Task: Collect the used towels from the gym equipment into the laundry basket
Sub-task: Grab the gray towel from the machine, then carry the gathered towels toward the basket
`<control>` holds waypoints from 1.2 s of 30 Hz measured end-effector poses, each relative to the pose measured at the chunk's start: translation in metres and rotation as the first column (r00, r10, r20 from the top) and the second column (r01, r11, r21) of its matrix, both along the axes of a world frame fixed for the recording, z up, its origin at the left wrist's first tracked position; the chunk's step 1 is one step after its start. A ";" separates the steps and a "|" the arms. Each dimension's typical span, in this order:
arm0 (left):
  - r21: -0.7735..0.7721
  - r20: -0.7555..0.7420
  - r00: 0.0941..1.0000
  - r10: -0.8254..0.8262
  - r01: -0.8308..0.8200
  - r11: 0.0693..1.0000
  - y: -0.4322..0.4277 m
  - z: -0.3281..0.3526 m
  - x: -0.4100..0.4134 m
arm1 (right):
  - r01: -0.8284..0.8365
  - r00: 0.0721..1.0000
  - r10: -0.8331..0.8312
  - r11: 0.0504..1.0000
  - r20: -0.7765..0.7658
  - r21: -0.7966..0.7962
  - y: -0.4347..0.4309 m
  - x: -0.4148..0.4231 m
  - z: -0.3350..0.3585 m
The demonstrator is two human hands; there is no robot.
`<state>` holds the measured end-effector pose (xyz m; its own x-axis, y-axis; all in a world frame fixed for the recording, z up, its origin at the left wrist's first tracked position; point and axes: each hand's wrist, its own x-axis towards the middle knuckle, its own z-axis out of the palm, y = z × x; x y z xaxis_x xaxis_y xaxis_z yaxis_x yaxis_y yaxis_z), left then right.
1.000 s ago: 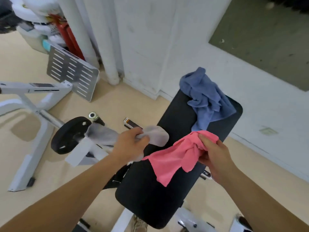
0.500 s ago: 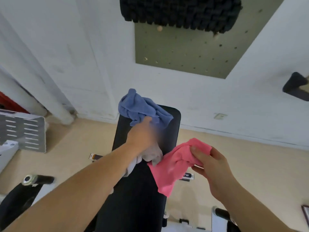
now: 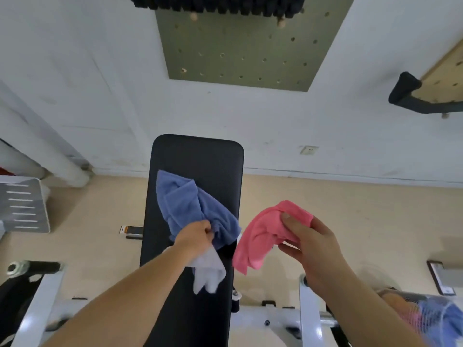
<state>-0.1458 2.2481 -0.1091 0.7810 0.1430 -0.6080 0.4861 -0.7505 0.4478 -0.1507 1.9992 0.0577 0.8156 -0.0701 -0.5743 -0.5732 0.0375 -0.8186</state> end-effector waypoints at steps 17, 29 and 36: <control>-0.540 0.381 0.889 0.253 -0.008 0.842 -0.371 0.196 -0.155 | 0.127 0.988 -0.128 0.992 0.087 0.025 -0.326 -0.157 0.042; -0.505 0.450 0.893 -0.026 0.278 0.817 -0.660 0.260 -0.201 | 0.412 0.898 -0.419 0.908 0.135 0.073 -0.593 -0.277 0.088; -0.493 0.391 0.918 -0.065 0.269 0.827 -0.741 0.229 -0.187 | 0.640 0.765 -0.638 0.768 0.086 0.005 -0.689 -0.311 0.055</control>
